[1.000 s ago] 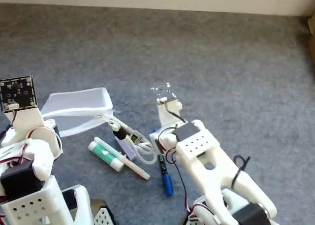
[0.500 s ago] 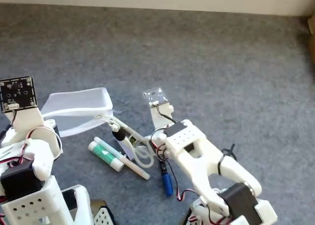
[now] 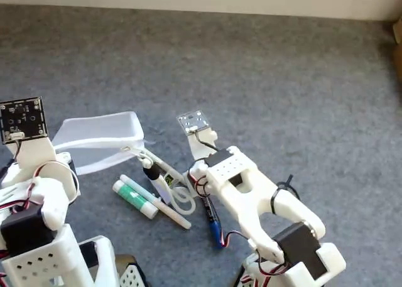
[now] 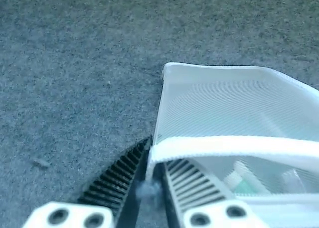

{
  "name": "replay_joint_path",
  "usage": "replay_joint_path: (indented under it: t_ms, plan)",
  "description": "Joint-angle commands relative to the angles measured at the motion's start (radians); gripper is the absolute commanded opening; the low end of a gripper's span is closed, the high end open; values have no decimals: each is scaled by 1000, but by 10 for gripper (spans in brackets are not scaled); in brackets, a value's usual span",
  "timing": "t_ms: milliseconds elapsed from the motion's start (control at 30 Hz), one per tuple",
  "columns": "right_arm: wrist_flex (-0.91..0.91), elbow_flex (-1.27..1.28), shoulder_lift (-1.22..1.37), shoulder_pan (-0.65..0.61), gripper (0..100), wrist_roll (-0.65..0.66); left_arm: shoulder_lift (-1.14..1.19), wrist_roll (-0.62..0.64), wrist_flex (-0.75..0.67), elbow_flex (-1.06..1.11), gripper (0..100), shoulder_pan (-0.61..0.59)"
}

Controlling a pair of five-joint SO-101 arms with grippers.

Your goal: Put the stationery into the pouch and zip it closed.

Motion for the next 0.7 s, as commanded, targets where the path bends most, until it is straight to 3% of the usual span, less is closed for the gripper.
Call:
replay_joint_path:
  t_ms: [0, 167, 300, 667]
  plan:
    - [28, -36, -44, -8, 5, 26, 22, -2, 2, -2, 7, -5]
    - [62, 15, -229, -10, 5, 38, 22, -2, -2, 13, 7, -5]
    - [64, 117, -426, -15, 5, 120, 22, -2, -6, 30, 7, -5]
    - [101, 228, -871, -8, 5, 126, 22, -2, -6, 30, 7, -5]
